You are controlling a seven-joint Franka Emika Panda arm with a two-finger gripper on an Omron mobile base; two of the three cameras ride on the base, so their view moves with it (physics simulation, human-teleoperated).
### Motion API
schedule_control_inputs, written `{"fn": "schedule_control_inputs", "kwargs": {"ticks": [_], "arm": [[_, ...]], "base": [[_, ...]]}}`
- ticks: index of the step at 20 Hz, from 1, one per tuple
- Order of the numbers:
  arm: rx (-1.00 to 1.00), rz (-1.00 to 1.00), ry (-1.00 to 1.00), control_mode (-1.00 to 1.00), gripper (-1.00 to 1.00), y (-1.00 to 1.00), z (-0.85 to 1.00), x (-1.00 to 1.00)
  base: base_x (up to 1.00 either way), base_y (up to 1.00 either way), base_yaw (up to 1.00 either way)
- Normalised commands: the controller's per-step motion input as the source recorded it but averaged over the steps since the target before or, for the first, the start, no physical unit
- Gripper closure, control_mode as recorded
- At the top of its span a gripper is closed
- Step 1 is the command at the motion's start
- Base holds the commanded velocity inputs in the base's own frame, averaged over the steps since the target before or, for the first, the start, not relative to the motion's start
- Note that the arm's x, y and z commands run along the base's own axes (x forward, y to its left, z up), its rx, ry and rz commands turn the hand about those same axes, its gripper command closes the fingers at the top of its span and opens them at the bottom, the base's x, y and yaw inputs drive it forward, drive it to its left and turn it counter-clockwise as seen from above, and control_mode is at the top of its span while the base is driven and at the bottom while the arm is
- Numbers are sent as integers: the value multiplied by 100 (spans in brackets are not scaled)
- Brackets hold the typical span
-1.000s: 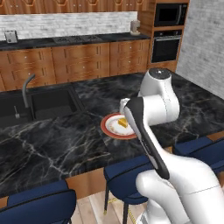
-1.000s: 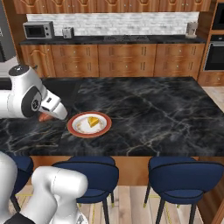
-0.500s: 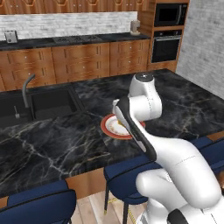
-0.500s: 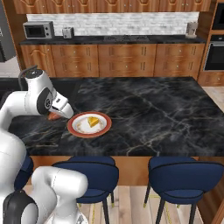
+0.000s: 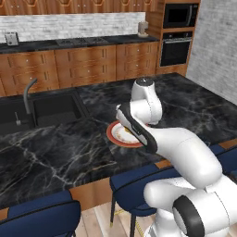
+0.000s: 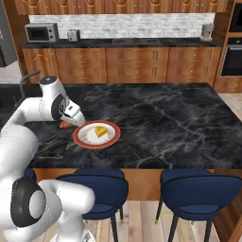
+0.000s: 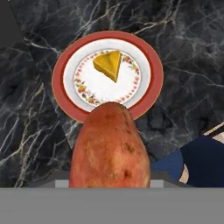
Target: Take the cheese, chicken drumstick, and sweet potato from the fridge and place them on the plate on the dining counter to create an appetizer plate.
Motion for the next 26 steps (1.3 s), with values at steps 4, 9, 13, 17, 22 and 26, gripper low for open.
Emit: {"fn": "schedule_control_inputs", "kwargs": {"ticks": [4, 9, 13, 17, 22, 26], "arm": [[0, -2, 2, -100, 100, 0, -32, 49], [0, -2, 1, -100, 100, 0, -31, 49], [0, -2, 1, -100, 100, 0, -30, 49], [0, -1, 0, -100, 100, 0, -29, 51], [0, -1, 0, -100, 100, 2, -29, 50], [0, -1, 0, -100, 100, 7, -29, 51]], "base": [[0, 0, 0], [0, 0, 0], [0, 0, 0], [0, 0, 0], [0, 0, 0], [0, 0, 0]]}}
